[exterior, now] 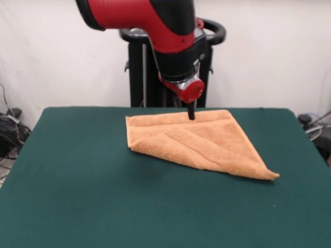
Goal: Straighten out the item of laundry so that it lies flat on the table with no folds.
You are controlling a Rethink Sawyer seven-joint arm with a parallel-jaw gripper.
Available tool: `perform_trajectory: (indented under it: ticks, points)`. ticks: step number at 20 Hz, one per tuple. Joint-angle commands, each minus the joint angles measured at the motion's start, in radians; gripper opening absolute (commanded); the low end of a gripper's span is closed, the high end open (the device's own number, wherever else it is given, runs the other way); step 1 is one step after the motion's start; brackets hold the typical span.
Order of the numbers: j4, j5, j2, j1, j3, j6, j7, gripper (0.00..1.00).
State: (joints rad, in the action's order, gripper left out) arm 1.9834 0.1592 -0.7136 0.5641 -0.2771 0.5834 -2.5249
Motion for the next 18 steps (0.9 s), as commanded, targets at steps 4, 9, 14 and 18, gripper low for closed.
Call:
perform_trajectory:
  ticks: [4, 9, 14, 18]
  points:
    - [0.049, 0.170, 0.028, 0.047, -0.175, -0.071, 0.227, 1.00]
    - [0.052, 0.236, 0.007, 0.046, -0.189, -0.079, 0.190, 1.00]
    - [0.037, 0.293, 0.003, 0.026, -0.173, -0.043, 0.166, 1.00]
    - [0.035, 0.314, 0.013, 0.033, -0.183, -0.059, 0.152, 1.00]
